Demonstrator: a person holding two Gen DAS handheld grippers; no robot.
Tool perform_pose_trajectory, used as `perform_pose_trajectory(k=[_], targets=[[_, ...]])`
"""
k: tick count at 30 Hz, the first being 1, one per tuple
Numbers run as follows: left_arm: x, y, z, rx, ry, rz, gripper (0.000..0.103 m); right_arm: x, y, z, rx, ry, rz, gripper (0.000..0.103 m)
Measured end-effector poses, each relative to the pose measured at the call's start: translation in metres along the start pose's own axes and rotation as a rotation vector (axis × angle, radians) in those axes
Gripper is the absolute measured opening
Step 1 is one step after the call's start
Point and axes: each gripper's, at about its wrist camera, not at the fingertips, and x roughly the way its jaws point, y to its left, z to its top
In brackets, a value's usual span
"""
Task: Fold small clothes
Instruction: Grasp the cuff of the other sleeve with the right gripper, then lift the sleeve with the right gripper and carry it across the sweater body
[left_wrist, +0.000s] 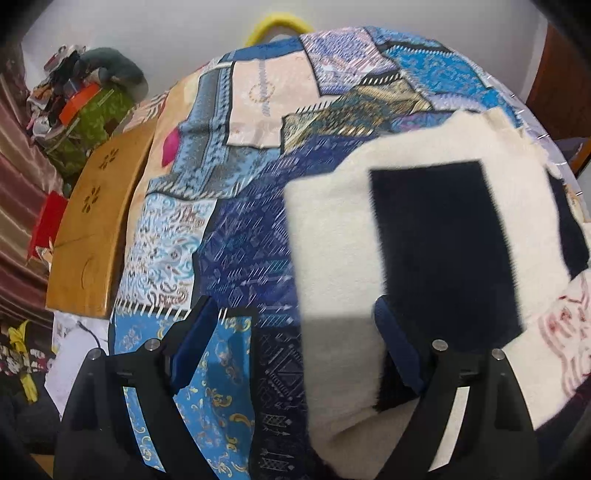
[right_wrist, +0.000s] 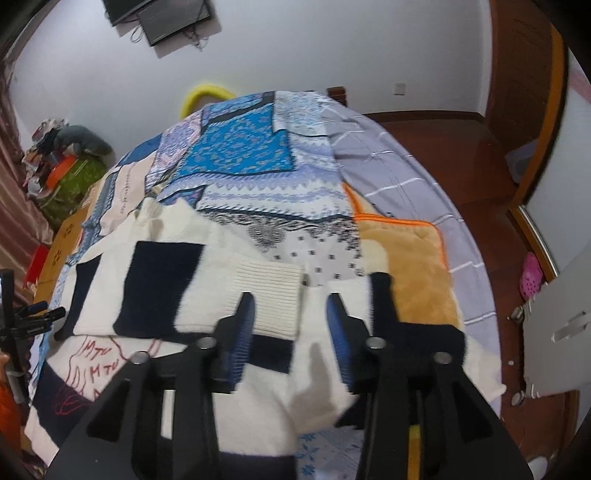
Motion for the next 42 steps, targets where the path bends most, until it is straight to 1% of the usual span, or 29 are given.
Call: perform_pose_trajectory(k=[3, 9, 12, 15, 18, 22, 25, 29, 32, 34, 38, 39, 40, 41, 42], targets=[[-0.016, -0.012, 0.011, 0.009, -0.036, -0.028, 0.087, -0.011, -0.020, -0.004, 0.034, -0.011, -0.029, 0.047], [-0.041, -0.047, 0.033, 0.038, -0.087, -0.111, 0.087, -0.034, -0.075, -0.016, 0.138, -0.023, -0.104, 0.049], [-0.046, -0.067, 0.040, 0.057, -0.092, -0.144, 0.087, -0.042, -0.101, -0.026, 0.195, -0.019, -0.135, 0.051], [-0.045, -0.090, 0.045, 0.101, -0.091, -0.147, 0.087, -0.044, -0.125, -0.039, 0.245, -0.007, -0.166, 0.054], [-0.039, -0.111, 0.044, 0.140, -0.069, -0.146, 0.087, -0.039, -0.147, -0.053, 0.295, 0.022, -0.186, 0.054], [-0.025, -0.131, 0.040, 0.177, -0.027, -0.146, 0.087, -0.023, -0.166, -0.072, 0.362, 0.074, -0.186, 0.054], [-0.014, -0.140, 0.036, 0.195, 0.005, -0.142, 0.087, -0.010, -0.177, -0.084, 0.408, 0.111, -0.169, 0.054], [-0.004, -0.147, 0.032, 0.205, 0.032, -0.140, 0.087, 0.009, -0.189, -0.098, 0.485, 0.151, -0.138, 0.054], [-0.002, -0.148, 0.031, 0.202, 0.036, -0.143, 0.087, 0.021, -0.193, -0.105, 0.517, 0.179, -0.111, 0.055], [-0.001, -0.147, 0.032, 0.199, 0.036, -0.143, 0.089, 0.023, -0.193, -0.106, 0.532, 0.173, -0.101, 0.059], [0.000, -0.147, 0.032, 0.194, 0.035, -0.139, 0.091, 0.026, -0.192, -0.105, 0.535, 0.153, -0.077, 0.059], [0.001, -0.147, 0.032, 0.192, 0.036, -0.139, 0.091, 0.026, -0.191, -0.105, 0.533, 0.146, -0.076, 0.058], [0.001, -0.147, 0.032, 0.191, 0.036, -0.138, 0.091, 0.027, -0.190, -0.105, 0.530, 0.141, -0.072, 0.052], [0.001, -0.147, 0.032, 0.190, 0.035, -0.138, 0.091, 0.028, -0.189, -0.104, 0.524, 0.134, -0.066, 0.049], [0.000, -0.147, 0.032, 0.191, 0.035, -0.137, 0.091, 0.027, -0.187, -0.103, 0.519, 0.126, -0.068, 0.044]])
